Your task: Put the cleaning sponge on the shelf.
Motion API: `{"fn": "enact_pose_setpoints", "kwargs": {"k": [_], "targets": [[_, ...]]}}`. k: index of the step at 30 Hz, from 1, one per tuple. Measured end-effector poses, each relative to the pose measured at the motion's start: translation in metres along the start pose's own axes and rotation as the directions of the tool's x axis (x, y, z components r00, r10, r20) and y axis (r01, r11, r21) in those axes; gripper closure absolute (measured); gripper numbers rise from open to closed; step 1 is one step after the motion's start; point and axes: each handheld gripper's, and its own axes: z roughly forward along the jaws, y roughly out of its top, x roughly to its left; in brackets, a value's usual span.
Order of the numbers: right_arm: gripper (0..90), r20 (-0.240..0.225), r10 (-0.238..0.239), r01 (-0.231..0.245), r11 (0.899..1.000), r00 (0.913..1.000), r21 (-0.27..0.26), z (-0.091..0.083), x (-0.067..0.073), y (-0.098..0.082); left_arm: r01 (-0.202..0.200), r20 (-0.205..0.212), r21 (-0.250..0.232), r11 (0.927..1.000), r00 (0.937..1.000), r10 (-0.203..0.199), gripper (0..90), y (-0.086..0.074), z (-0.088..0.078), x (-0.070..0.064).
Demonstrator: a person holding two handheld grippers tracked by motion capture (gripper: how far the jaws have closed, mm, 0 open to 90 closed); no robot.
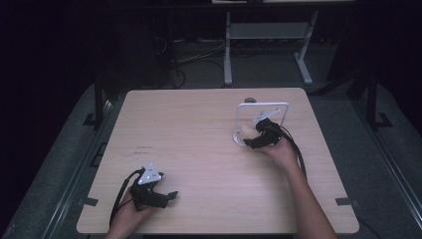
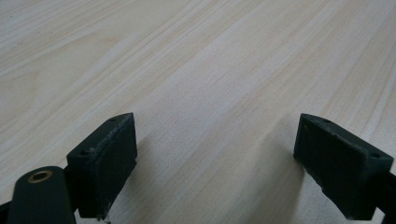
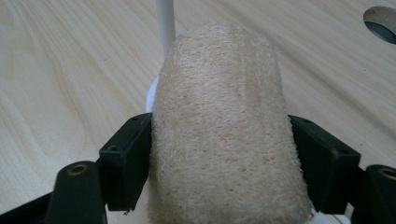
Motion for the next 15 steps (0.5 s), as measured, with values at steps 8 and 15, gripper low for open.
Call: {"fn": "enact_pose_setpoints", "kwargs": {"k": [8,15], "targets": [[25.4,-0.006,-0.005,0.005,1.0,1.0,0.003,0.001,0.0007,-0.0001,0.0,0.0,0.0,1.0,1.0,0.0,12.7,0.0,0.0,0.0],[25.0,-0.012,-0.019,0.02,1.0,0.9997,0.02,0.0045,0.0028,-0.0005,0.0,0.0,0.0,1.0,1.0,0.0,12.7,0.0,0.0,0.0]]}}
